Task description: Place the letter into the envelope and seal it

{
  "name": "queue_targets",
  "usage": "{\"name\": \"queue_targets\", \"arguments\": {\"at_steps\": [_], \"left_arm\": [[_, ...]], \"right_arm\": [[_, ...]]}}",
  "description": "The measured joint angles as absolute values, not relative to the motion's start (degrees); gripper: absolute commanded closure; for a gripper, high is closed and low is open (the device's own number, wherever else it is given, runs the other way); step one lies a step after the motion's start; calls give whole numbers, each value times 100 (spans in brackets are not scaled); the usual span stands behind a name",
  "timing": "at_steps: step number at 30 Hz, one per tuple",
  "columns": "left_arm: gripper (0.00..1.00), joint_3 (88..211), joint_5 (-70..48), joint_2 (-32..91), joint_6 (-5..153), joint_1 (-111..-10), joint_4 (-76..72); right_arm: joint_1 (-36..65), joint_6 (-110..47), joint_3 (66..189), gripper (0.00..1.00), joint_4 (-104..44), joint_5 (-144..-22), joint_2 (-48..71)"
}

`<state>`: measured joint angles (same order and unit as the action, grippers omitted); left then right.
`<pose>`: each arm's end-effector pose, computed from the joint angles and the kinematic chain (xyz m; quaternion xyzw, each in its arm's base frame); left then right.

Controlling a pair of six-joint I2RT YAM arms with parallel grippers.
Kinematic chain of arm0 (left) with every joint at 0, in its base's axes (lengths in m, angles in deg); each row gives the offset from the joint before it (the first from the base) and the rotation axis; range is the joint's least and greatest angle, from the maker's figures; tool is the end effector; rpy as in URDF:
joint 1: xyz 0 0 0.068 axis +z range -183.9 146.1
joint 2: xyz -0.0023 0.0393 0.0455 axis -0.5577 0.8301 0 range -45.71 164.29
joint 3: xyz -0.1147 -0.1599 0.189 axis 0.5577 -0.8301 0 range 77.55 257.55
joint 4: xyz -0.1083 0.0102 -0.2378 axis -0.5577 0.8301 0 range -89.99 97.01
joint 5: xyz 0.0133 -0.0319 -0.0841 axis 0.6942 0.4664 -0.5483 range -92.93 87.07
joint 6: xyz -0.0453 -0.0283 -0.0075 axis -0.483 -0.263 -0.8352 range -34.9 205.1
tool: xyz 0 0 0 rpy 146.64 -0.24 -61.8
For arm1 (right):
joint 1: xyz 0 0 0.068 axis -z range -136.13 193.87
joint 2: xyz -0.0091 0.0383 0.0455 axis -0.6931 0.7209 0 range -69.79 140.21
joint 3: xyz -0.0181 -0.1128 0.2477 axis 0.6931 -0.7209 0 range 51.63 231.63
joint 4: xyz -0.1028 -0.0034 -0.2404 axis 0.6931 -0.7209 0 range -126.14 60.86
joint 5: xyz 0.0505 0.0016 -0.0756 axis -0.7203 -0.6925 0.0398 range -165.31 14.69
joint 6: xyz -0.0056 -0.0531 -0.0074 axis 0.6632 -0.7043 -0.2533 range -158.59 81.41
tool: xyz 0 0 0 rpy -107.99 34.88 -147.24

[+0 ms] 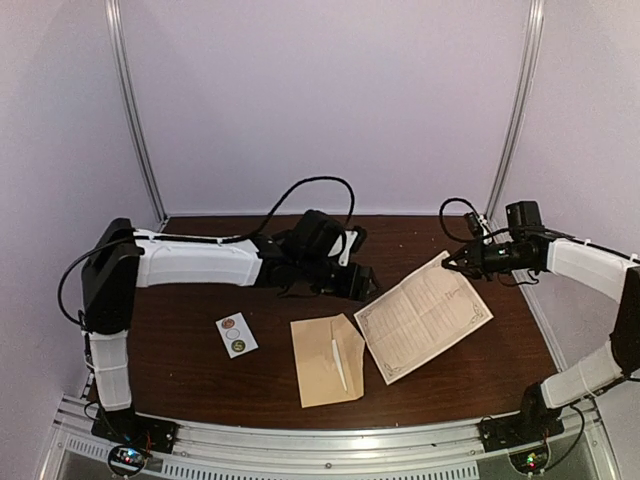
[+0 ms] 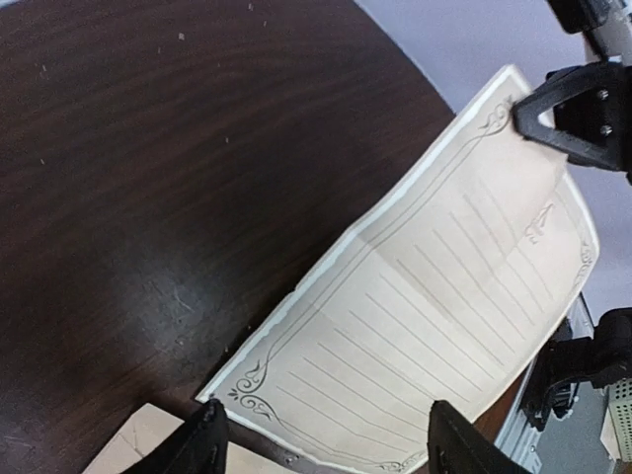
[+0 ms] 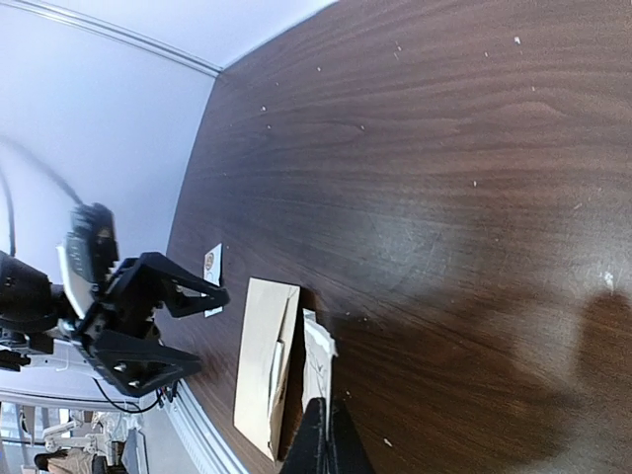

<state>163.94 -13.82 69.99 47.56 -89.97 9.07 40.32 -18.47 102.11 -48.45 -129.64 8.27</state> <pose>0.2528 -0.3878 0.2161 0.1851 0.8778 -0.3746 0.2344 0.2727 0.0460 0.2423 -0.0467 0.8430 0.4827 0.2328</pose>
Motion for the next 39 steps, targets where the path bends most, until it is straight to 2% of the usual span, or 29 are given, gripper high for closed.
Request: {"name": "queue_targets", "arguments": {"at_steps": [7, 15, 23, 31, 35, 39], "left_arm": [[24, 16018, -1109, 5362, 5089, -8953, 660], [17, 15175, -1393, 4352, 5539, -8877, 505], [15, 14729, -1905, 3782, 5978, -8695, 518], [15, 14729, -2436, 3771, 6319, -8634, 872], [19, 14639, -3030, 3742, 6433, -8632, 894], [36, 14436, -3513, 3723, 6492, -8632, 916]], "right_arm": [[3761, -1712, 10978, 100, -5330, -12828, 274], [2647, -1649, 11885, 100, -5736, -12776, -6], [1694, -1434, 12276, 100, -5741, -12962, -135], [1394, -1264, 12276, 100, -5544, -13108, -117], [1383, -1183, 12276, 100, -5461, -13108, -78], [1335, -1117, 12276, 100, -5365, -13145, -76]]}}
